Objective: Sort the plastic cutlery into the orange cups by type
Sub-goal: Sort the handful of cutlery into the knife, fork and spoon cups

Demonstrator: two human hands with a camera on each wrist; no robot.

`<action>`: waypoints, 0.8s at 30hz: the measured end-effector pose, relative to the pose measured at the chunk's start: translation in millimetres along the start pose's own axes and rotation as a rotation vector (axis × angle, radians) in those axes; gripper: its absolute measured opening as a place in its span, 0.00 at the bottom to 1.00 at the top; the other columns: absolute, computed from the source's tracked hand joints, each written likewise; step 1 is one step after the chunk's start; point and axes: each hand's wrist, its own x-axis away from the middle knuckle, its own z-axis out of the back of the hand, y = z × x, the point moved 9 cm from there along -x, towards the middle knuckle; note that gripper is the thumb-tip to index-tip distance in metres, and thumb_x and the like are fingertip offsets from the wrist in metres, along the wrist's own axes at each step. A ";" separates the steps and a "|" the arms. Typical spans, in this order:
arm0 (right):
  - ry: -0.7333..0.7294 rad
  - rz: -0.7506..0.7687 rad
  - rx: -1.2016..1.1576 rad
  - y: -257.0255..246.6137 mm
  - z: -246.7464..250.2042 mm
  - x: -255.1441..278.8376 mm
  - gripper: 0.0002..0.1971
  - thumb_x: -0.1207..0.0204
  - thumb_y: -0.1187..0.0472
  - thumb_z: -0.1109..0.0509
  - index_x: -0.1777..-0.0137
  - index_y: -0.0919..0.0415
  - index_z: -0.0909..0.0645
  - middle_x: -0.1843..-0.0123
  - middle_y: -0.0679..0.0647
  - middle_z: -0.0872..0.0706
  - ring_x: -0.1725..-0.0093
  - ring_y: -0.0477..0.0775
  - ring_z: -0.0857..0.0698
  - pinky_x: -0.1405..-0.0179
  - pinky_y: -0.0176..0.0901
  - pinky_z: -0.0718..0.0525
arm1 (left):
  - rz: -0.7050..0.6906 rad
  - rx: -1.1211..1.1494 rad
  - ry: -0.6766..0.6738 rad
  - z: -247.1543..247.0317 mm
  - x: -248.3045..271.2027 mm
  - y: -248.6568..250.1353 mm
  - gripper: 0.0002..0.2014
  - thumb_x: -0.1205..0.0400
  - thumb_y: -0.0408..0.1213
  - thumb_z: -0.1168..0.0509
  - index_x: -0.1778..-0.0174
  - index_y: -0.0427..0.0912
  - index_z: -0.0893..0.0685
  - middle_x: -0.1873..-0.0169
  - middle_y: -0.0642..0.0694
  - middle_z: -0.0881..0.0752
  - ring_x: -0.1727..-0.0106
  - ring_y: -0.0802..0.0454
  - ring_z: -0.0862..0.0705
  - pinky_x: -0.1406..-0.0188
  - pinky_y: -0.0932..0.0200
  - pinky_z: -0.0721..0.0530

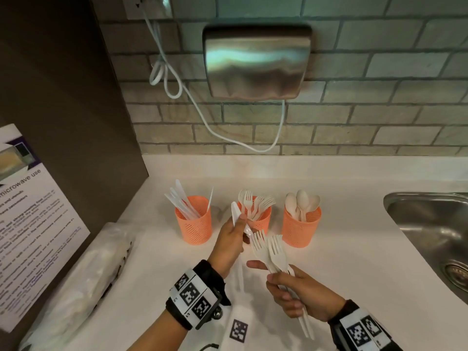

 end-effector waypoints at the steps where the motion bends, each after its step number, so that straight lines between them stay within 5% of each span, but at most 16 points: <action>1: 0.005 -0.004 0.015 -0.8 0.9 -0.2 0.18 0.16 0.64 0.47 0.31 0.50 0.26 0.77 0.50 0.36 0.83 0.43 0.41 0.86 0.31 0.38 | -0.036 -0.062 -0.021 2.1 -3.0 5.6 0.16 0.12 0.41 0.51 0.50 0.41 0.18 0.61 0.52 0.17 0.68 0.65 0.22 0.69 0.75 0.24; 4: 0.026 0.001 0.067 -4.3 3.7 -2.5 0.18 0.16 0.65 0.47 0.32 0.51 0.26 0.77 0.50 0.36 0.82 0.43 0.42 0.86 0.31 0.38 | -0.130 -0.168 -0.007 19.9 -14.4 25.5 0.15 0.12 0.38 0.52 0.47 0.40 0.19 0.63 0.55 0.18 0.66 0.69 0.21 0.68 0.83 0.26; 7: 0.062 0.008 0.132 -7.3 6.6 -5.2 0.17 0.16 0.65 0.46 0.33 0.52 0.24 0.78 0.49 0.36 0.82 0.44 0.42 0.85 0.32 0.39 | -0.163 -0.159 0.180 65.6 -32.4 41.6 0.16 0.12 0.39 0.50 0.61 0.39 0.22 0.73 0.48 0.22 0.71 0.56 0.24 0.77 0.76 0.27; 14: 0.182 0.003 0.177 -11.5 20.5 -6.1 0.13 0.17 0.65 0.46 0.41 0.60 0.21 0.79 0.47 0.38 0.83 0.44 0.42 0.86 0.33 0.40 | -0.410 -0.338 0.631 155.7 -54.9 84.0 0.11 0.15 0.39 0.43 0.58 0.36 0.23 0.70 0.44 0.20 0.70 0.46 0.19 0.70 0.57 0.20; 17: 0.215 0.001 0.175 -12.7 23.6 -4.9 0.10 0.17 0.61 0.43 0.45 0.61 0.21 0.78 0.47 0.39 0.83 0.44 0.43 0.86 0.33 0.41 | -0.404 -0.482 0.642 161.0 -67.0 74.5 0.11 0.15 0.38 0.42 0.60 0.35 0.25 0.69 0.36 0.19 0.66 0.39 0.18 0.65 0.49 0.21; 20: 0.240 -0.006 0.180 -14.3 23.4 -2.8 0.09 0.18 0.57 0.40 0.49 0.60 0.21 0.77 0.48 0.39 0.82 0.44 0.43 0.85 0.33 0.42 | -0.351 -0.660 0.576 156.1 -83.6 50.1 0.12 0.17 0.37 0.39 0.61 0.30 0.24 0.69 0.33 0.18 0.65 0.35 0.16 0.68 0.53 0.25; 24: 0.296 -0.008 0.186 -15.6 26.5 2.7 0.10 0.18 0.53 0.40 0.52 0.59 0.22 0.78 0.47 0.39 0.82 0.44 0.43 0.85 0.32 0.42 | -0.156 -0.818 0.453 143.9 -100.0 21.5 0.13 0.19 0.37 0.35 0.47 0.29 0.22 0.54 0.28 0.14 0.50 0.31 0.16 0.54 0.48 0.21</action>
